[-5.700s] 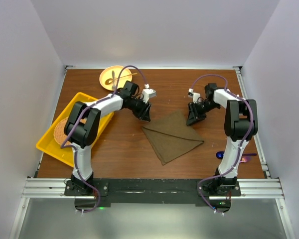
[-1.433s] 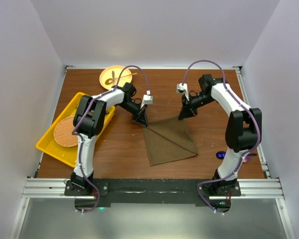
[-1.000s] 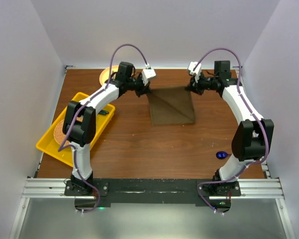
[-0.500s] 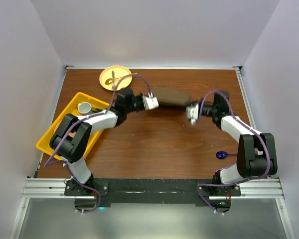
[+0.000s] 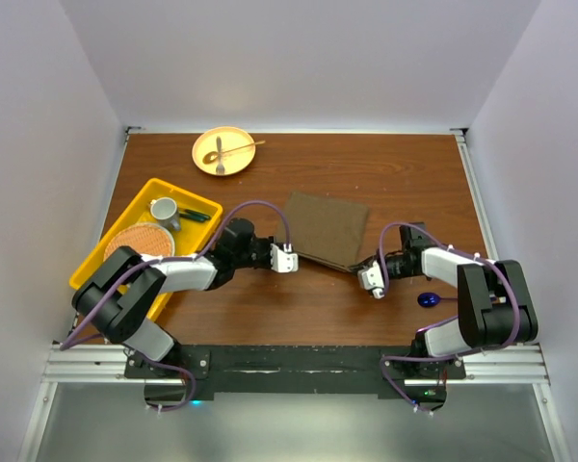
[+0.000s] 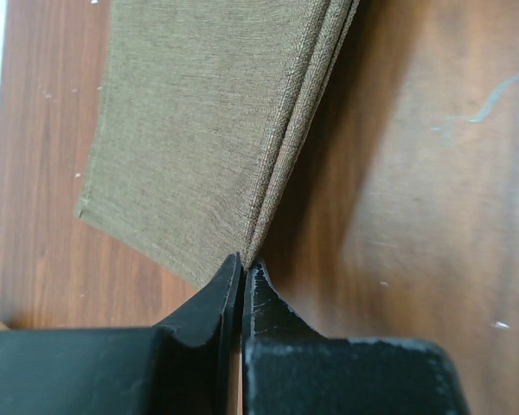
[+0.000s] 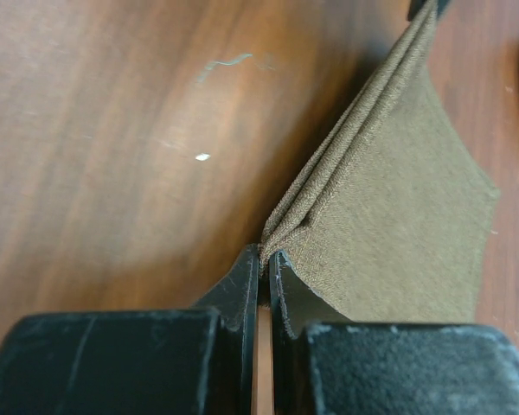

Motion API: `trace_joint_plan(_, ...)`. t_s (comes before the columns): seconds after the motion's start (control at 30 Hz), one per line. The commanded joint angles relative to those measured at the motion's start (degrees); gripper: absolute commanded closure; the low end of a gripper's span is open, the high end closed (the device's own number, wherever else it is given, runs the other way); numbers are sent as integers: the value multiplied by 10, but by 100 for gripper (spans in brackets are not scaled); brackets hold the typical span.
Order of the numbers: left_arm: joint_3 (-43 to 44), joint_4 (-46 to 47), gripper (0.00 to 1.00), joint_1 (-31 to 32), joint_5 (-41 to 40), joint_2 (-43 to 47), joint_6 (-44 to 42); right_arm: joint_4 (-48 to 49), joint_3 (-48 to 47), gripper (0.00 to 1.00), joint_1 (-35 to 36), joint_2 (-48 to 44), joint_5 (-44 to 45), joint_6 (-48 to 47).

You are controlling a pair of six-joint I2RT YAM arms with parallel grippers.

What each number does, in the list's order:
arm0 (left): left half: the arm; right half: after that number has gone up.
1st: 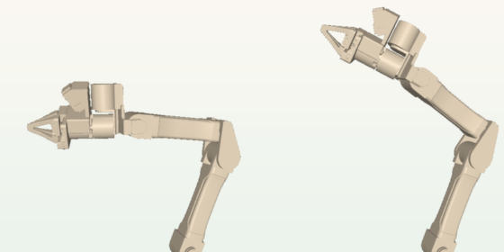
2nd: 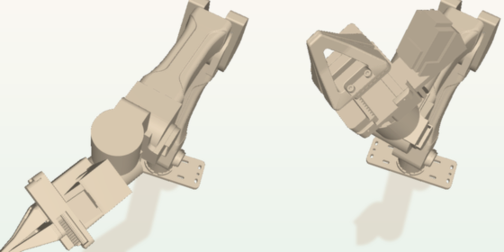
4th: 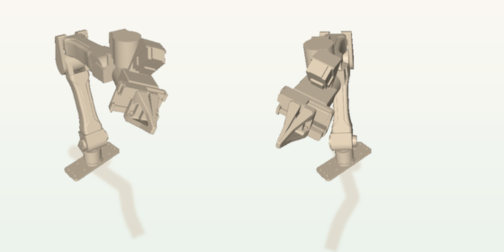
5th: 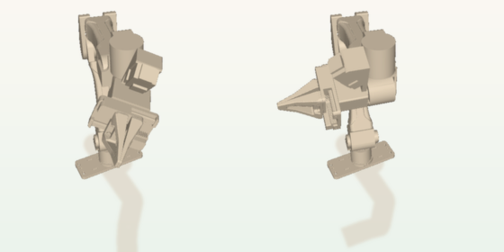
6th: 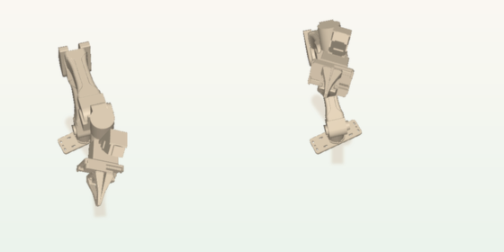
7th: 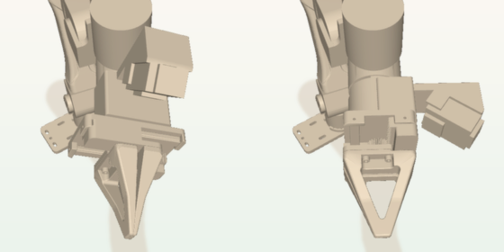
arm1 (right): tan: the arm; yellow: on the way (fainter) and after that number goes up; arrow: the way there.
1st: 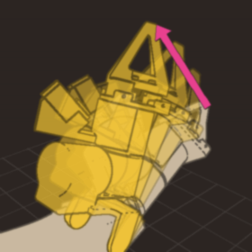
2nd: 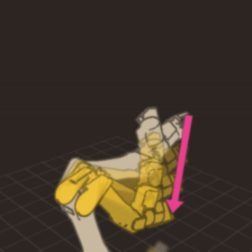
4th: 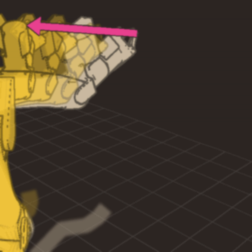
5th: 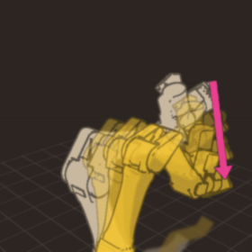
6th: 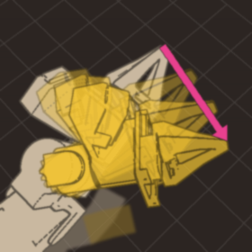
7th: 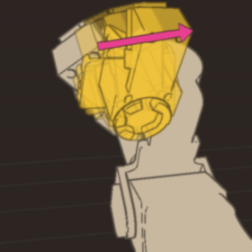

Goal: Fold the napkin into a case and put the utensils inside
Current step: Turn over the upper triangle folded napkin at the center of the board.

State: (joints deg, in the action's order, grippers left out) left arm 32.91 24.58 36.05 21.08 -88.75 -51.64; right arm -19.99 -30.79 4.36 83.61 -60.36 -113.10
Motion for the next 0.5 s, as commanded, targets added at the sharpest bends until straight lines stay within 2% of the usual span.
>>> trace_joint_plan(0.0, -10, -39, 100, -26, -82, 17, -4, -105, 16, 100, -8, 5, 109, -398)
trace_joint_plan(0.3, -21, -70, 99, -14, -55, 27, -21, -159, -19, 100, 9, 35, 135, -397)
trace_joint_plan(0.4, -21, -101, 86, -9, -46, 34, -43, -174, -26, 100, 11, 35, 136, -398)
trace_joint_plan(0.43, -20, -125, 74, -8, -39, 39, -50, -187, -28, 99, 11, 33, 137, -398)
trace_joint_plan(0.47, -13, -142, 70, -9, -36, 45, -62, -197, -37, 84, 11, 20, 136, -398)
